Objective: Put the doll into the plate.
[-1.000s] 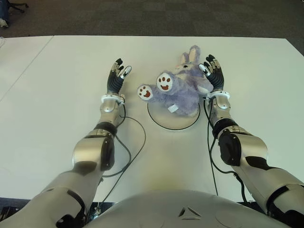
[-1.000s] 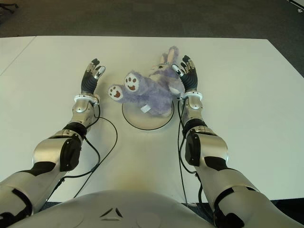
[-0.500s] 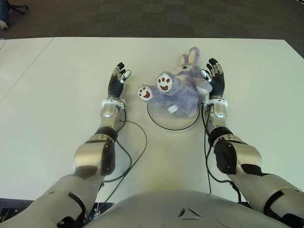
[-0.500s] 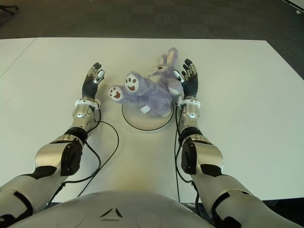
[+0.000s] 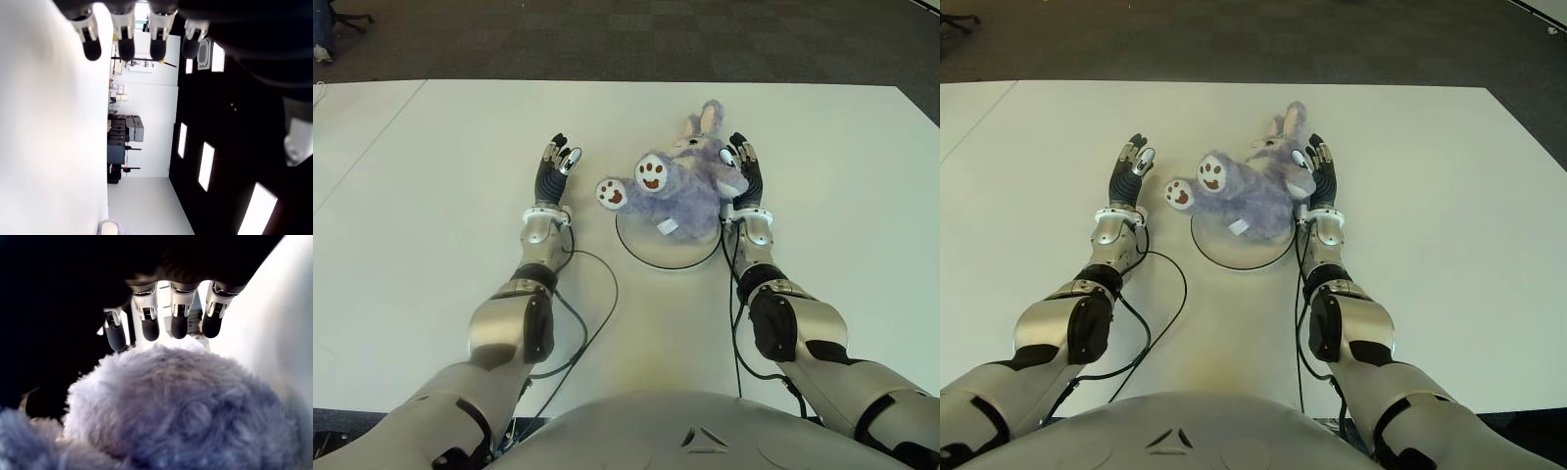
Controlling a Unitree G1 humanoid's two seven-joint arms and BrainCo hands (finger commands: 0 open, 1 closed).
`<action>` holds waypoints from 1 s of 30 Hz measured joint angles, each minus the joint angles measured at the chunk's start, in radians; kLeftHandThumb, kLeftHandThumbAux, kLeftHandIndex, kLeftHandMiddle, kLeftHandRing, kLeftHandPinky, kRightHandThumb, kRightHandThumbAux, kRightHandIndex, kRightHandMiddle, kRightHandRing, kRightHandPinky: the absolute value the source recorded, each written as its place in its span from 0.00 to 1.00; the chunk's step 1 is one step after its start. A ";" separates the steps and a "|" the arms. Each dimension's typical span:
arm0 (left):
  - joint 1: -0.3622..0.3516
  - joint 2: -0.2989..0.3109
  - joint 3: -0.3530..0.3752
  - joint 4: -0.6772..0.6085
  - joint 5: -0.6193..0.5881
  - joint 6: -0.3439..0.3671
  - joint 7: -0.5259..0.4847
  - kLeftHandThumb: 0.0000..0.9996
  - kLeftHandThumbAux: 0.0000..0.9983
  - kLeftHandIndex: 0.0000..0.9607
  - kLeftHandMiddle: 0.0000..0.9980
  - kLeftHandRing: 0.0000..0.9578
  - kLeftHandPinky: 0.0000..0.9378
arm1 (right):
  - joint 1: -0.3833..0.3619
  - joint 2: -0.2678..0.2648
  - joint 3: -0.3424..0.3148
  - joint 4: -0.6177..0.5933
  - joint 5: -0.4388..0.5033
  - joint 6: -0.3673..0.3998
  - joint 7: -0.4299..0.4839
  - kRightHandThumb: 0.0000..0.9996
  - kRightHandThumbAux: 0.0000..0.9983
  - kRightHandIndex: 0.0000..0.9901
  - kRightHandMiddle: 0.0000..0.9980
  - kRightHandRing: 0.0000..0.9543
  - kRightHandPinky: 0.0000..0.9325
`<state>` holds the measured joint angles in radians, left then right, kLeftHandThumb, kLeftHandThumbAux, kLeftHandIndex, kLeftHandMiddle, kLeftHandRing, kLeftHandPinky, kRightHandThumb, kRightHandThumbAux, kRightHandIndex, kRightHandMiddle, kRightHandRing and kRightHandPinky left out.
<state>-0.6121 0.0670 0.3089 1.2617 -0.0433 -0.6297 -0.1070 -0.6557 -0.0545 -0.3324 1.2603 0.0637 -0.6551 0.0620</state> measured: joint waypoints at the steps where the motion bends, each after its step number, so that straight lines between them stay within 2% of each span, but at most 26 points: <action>1: 0.000 0.000 0.000 -0.001 0.000 0.005 0.005 0.00 0.60 0.06 0.08 0.07 0.07 | 0.000 0.000 0.001 0.000 -0.001 0.008 -0.004 0.00 0.54 0.06 0.03 0.01 0.00; 12: -0.015 0.001 -0.006 -0.003 0.001 0.091 0.079 0.00 0.67 0.05 0.09 0.08 0.10 | 0.000 0.004 -0.025 -0.002 0.022 0.020 -0.019 0.00 0.57 0.06 0.05 0.02 0.02; 16: -0.019 0.003 -0.010 -0.003 0.003 0.105 0.080 0.00 0.71 0.05 0.08 0.09 0.12 | -0.001 0.011 -0.047 -0.005 0.038 0.023 -0.023 0.00 0.59 0.08 0.07 0.04 0.02; 30: -0.024 0.007 -0.015 -0.003 0.006 0.128 0.095 0.00 0.74 0.04 0.08 0.09 0.13 | -0.014 0.025 -0.110 -0.009 0.088 0.060 -0.015 0.00 0.61 0.11 0.09 0.06 0.03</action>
<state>-0.6362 0.0738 0.2942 1.2583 -0.0369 -0.5018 -0.0117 -0.6701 -0.0290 -0.4427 1.2508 0.1521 -0.5948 0.0473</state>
